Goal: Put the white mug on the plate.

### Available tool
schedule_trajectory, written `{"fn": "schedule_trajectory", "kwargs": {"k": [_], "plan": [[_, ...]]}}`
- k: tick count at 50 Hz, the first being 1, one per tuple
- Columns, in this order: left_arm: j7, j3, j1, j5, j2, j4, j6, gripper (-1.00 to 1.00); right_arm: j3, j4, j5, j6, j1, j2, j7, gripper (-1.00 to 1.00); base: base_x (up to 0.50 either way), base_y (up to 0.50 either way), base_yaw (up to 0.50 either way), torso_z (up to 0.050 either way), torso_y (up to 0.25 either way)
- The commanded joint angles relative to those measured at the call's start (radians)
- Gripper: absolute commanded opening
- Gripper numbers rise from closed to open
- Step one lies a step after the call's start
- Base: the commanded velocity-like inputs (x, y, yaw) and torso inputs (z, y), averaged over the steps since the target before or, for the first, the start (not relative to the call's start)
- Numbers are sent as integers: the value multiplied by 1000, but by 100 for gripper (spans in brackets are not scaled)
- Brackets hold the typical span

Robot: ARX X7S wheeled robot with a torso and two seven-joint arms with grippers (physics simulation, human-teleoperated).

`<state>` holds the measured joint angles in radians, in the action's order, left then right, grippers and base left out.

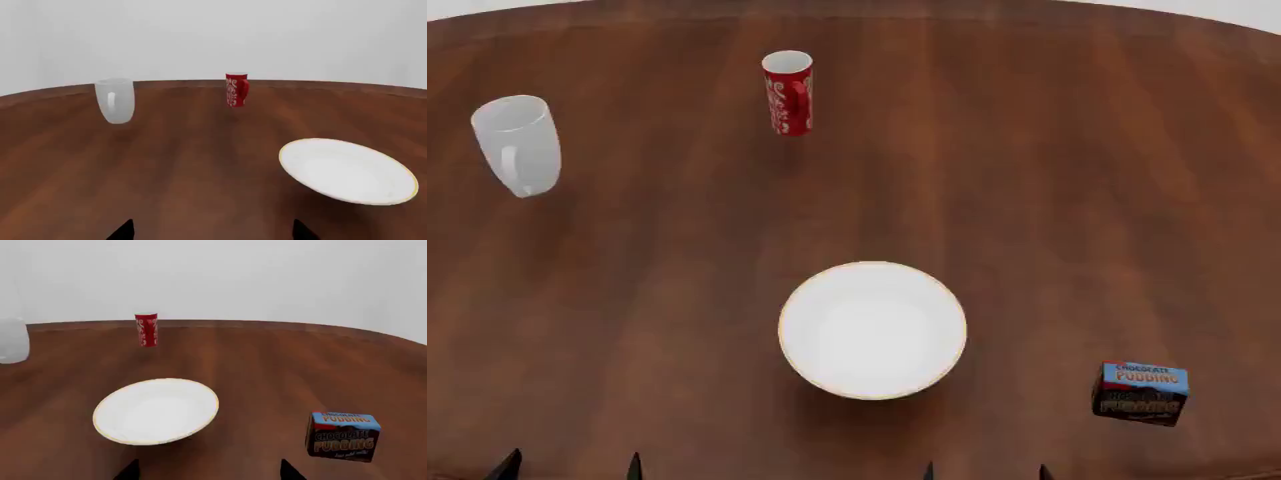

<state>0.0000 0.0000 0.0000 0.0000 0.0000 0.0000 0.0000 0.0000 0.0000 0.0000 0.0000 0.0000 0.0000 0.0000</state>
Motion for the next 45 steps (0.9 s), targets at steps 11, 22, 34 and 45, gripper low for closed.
{"fn": "schedule_trajectory", "kwargs": {"k": [11,22,34,45], "plan": [[-43,53,4,-13,-45,-4,15,100,-69,5,21,1,3,42,37,100,0,0,0,0,0],[-66,108,17,36,-81,11,73,100,-100,-18,32,25,10,65,54,100,0,0,0,13,6],[-66,125,26,9,-99,50,48,100,-127,-31,40,26,5,78,71,100,0,0,0,50,31],[-84,133,22,-2,-110,66,10,100,-144,-33,57,28,7,91,76,100,0,0,0,50,32]]}}
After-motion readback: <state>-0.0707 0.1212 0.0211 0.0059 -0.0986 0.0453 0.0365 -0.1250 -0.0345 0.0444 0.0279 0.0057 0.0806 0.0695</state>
